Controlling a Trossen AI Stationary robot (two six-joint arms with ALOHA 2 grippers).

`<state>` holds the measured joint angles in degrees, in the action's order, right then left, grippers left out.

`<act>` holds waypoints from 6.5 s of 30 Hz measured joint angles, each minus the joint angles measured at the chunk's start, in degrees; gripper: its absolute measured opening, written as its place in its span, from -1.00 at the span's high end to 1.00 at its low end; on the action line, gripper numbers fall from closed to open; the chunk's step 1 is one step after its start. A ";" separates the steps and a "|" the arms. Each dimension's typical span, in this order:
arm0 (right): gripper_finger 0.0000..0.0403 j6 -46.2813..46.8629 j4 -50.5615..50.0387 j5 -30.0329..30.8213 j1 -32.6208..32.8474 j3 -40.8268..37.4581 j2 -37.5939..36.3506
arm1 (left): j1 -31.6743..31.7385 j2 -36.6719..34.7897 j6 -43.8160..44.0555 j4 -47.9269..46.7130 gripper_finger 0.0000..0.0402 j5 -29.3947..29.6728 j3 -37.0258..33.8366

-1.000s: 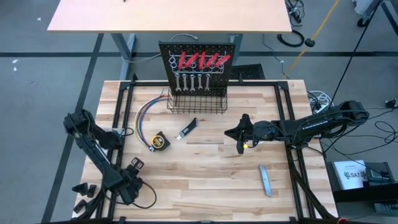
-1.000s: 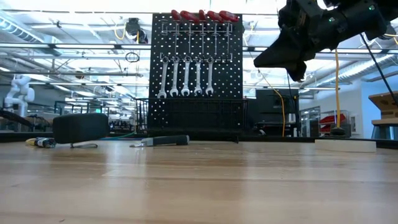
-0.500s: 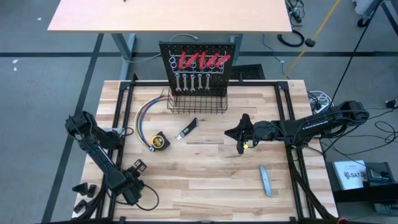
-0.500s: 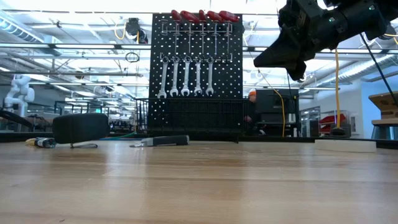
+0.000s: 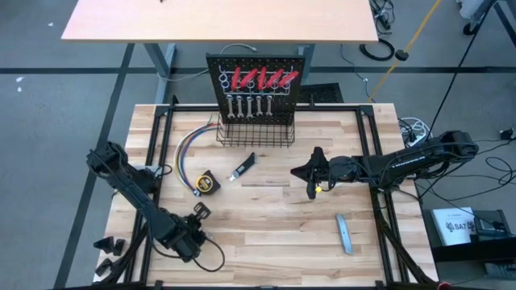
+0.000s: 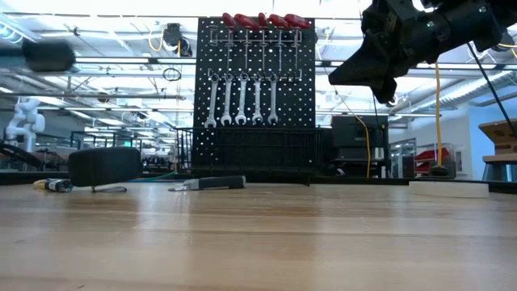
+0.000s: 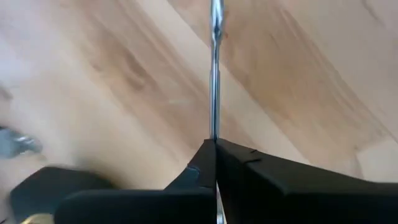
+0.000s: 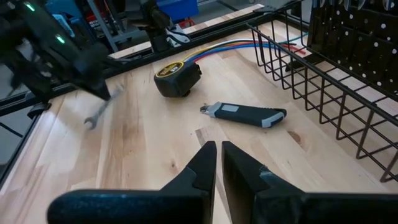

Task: Hang tools onto peg board
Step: Hang the wrench on the peg board

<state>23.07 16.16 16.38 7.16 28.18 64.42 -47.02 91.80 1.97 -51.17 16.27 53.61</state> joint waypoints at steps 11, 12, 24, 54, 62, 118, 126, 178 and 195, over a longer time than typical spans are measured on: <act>0.90 -0.21 5.58 -2.96 1.00 0.00 1.11 | 7.42 -8.46 -2.54 6.32 0.99 9.70 9.57; 0.90 -0.31 6.59 -3.49 1.17 0.00 1.63 | 8.20 -8.63 -2.65 6.74 0.99 9.36 9.55; 0.90 -0.15 16.24 -7.76 0.67 0.00 13.00 | 11.54 -4.75 -7.36 7.39 0.90 0.54 6.37; 0.90 -0.20 17.84 -7.78 -0.09 0.04 14.88 | 25.35 2.59 -13.40 14.80 0.56 -10.82 -4.06; 0.90 -1.16 18.17 -7.66 -0.10 0.13 14.88 | 25.22 2.70 -12.82 18.67 0.69 -11.86 -5.71; -0.35 -4.98 15.59 -12.17 4.49 15.53 28.15 | 35.11 -9.32 13.63 18.27 0.90 -16.17 1.98; -0.27 -7.73 7.56 -11.70 4.42 25.37 34.21 | 35.04 -9.33 12.21 18.77 0.90 -17.22 1.98; 0.14 -7.44 -5.68 -5.99 4.69 32.35 38.12 | 35.04 -9.33 11.14 15.73 0.90 -20.30 1.92; 0.65 -8.03 -5.83 -6.34 4.59 32.35 38.12 | 35.10 -9.33 11.20 13.94 0.90 -20.57 1.92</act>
<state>15.05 10.33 10.04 11.75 60.53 102.54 -11.92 82.48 13.17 -37.23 -4.29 55.53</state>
